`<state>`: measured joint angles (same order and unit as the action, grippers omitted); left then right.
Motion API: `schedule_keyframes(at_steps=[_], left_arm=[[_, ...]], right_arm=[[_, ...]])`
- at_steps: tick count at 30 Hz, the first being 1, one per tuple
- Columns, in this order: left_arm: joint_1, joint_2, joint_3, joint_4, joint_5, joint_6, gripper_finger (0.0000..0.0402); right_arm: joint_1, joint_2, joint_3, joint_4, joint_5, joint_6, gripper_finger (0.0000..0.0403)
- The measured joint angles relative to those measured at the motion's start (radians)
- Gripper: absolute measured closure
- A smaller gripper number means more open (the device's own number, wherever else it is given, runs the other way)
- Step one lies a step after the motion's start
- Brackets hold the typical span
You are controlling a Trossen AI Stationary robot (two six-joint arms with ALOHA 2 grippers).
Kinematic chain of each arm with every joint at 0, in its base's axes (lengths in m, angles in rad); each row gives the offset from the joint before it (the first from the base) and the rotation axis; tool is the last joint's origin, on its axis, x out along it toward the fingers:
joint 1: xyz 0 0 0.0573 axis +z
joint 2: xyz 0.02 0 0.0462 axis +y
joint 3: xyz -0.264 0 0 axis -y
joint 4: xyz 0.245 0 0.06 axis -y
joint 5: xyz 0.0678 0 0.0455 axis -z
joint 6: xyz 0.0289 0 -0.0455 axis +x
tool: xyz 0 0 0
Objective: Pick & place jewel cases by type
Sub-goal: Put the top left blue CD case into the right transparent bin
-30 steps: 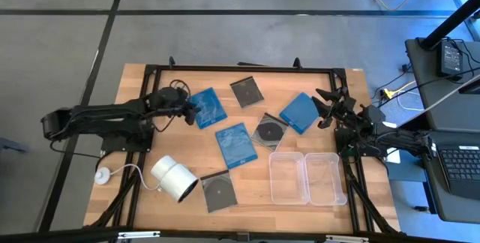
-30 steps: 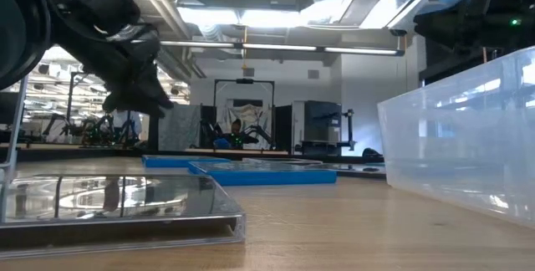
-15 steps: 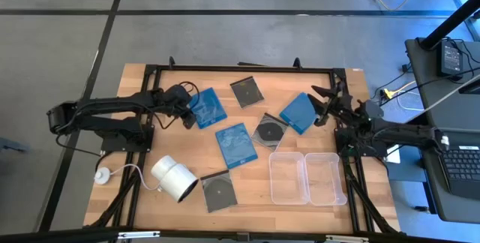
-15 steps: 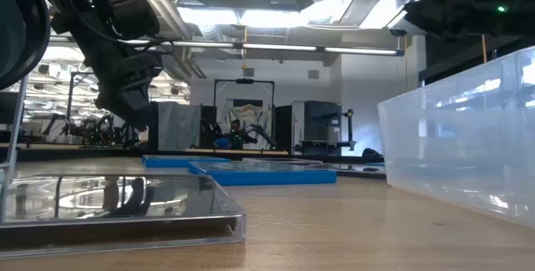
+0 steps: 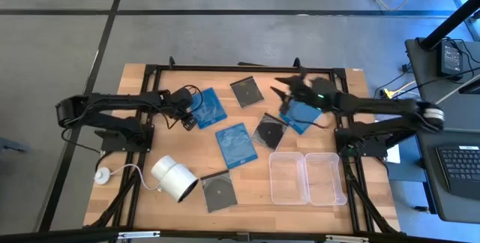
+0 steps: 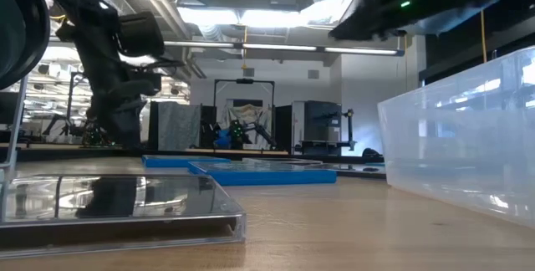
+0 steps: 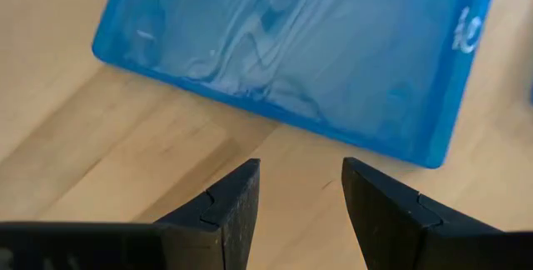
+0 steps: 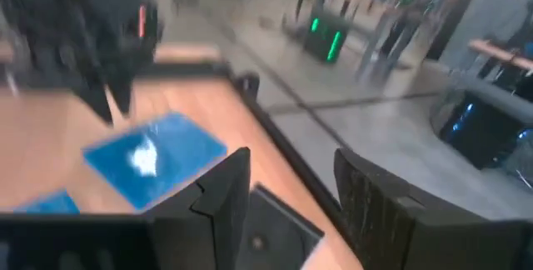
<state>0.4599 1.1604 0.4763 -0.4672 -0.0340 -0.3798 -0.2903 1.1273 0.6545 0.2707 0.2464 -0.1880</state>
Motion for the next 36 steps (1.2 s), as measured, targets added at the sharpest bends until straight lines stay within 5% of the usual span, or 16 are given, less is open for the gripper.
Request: schedule_keyframes(at_steps=[7,13,20,25,36], left_arm=[[0.0,0.092,0.0,0.001,-0.002,0.0,0.0233],[-0.001,0.135,0.004,0.014,-0.021,-0.004,0.0233],[-0.001,0.127,0.0,0.027,-0.024,-0.004,0.0233],[-0.001,0.127,-0.002,0.041,-0.032,-0.003,0.0233],[0.001,0.131,-0.002,0.171,-0.069,0.014,0.0233]], right_arm=[[-0.05,0.361,0.25,-0.042,-0.184,-0.106,0.0224],[-0.053,0.616,0.484,-0.111,-0.196,-0.104,0.0224],[-0.055,0.851,0.74,-0.341,-0.315,0.079,0.0224],[-0.062,0.965,0.843,-0.38,-0.472,0.216,0.0224],[-0.065,1.048,0.89,-0.38,-0.497,0.407,0.0224]])
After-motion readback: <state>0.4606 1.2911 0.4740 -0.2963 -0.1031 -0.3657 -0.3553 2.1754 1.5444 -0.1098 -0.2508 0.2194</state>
